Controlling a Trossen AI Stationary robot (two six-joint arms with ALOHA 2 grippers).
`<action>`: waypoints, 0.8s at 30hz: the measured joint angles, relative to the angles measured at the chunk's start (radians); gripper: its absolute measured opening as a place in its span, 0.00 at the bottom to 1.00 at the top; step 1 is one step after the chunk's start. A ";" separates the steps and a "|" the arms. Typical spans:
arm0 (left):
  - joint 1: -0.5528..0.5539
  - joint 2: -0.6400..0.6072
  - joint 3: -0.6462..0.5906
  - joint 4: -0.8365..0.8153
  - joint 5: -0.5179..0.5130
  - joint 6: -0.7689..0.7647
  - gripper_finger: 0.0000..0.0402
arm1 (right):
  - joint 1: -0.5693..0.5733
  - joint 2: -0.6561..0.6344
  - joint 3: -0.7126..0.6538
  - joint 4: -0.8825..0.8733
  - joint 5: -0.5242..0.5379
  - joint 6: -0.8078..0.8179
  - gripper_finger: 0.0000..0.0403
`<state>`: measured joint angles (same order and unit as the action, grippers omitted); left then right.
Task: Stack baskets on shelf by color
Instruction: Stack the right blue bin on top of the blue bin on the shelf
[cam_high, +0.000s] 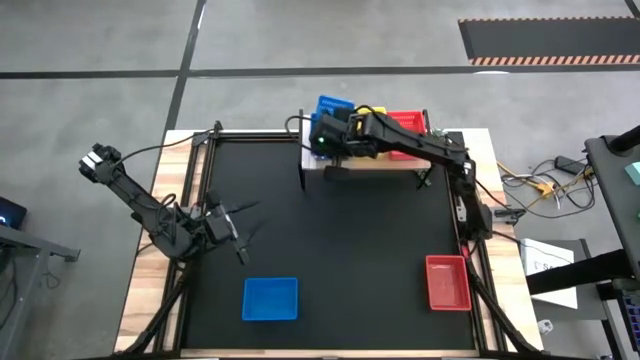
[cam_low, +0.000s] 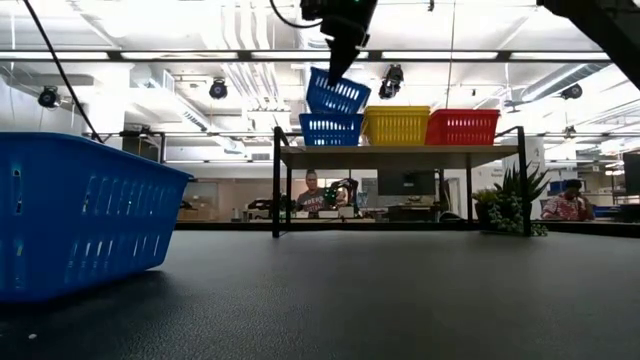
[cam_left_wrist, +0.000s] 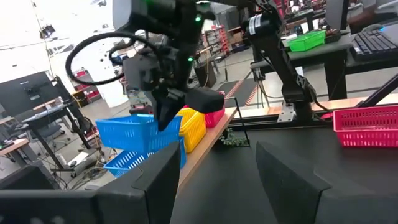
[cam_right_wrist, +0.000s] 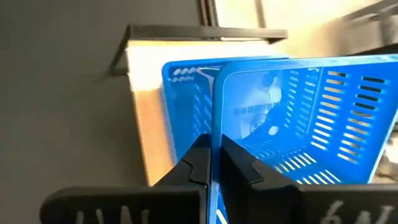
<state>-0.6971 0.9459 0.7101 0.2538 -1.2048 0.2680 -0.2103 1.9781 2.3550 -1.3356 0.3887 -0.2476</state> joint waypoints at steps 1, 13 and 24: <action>0.000 0.000 0.000 0.000 0.000 0.000 0.48 | -0.010 0.003 0.000 0.003 -0.019 0.000 0.03; 0.000 0.021 -0.001 -0.001 0.000 -0.026 0.48 | -0.039 0.043 0.000 0.041 -0.022 -0.045 0.18; 0.000 0.040 -0.001 -0.001 0.000 -0.026 0.48 | -0.029 0.004 0.000 0.039 -0.023 -0.041 0.28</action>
<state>-0.6971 0.9858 0.7090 0.2530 -1.2045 0.2415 -0.2391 1.9819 2.3547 -1.2964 0.3660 -0.2886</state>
